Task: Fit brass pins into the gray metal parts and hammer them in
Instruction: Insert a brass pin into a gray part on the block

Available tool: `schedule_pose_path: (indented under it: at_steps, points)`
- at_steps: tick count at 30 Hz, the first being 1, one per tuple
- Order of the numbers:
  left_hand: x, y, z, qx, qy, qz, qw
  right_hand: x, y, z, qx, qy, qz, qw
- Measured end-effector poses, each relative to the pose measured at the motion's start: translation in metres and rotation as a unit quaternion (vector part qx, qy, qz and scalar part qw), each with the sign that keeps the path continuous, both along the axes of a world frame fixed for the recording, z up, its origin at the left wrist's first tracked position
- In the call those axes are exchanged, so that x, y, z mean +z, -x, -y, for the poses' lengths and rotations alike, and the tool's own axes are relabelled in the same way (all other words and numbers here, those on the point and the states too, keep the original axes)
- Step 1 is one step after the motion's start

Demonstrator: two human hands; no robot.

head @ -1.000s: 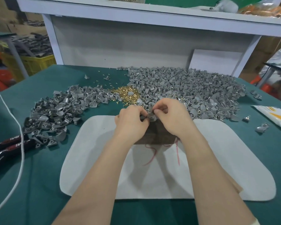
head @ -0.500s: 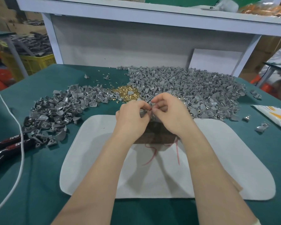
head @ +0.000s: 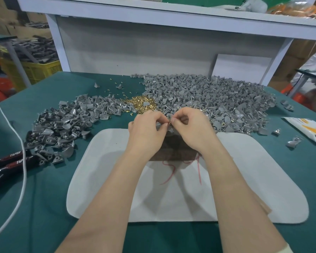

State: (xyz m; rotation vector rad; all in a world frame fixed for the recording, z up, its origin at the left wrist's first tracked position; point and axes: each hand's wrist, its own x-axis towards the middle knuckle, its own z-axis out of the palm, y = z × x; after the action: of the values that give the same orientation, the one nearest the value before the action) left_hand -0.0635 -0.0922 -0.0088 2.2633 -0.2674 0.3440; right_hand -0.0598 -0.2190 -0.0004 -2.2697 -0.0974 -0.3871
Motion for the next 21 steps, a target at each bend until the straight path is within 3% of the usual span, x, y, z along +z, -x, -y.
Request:
schedule_pose_path:
  at_steps: [8, 16, 21]
  points:
    - [0.0006, 0.0007, 0.0025, 0.016, 0.034, 0.013, 0.999, 0.0009, 0.0016, 0.0018, 0.009, -0.037, -0.013, 0.999]
    - [-0.0005, 0.0007, 0.0032, 0.016, -0.012, 0.043, 0.999, 0.0007, 0.001, 0.0015, -0.003, -0.027, -0.008, 1.0]
    - [-0.003, -0.0018, -0.0041, 0.013, -0.014, -0.045, 0.999, -0.0032, -0.0008, 0.0086, -0.005, -0.001, -0.003, 1.0]
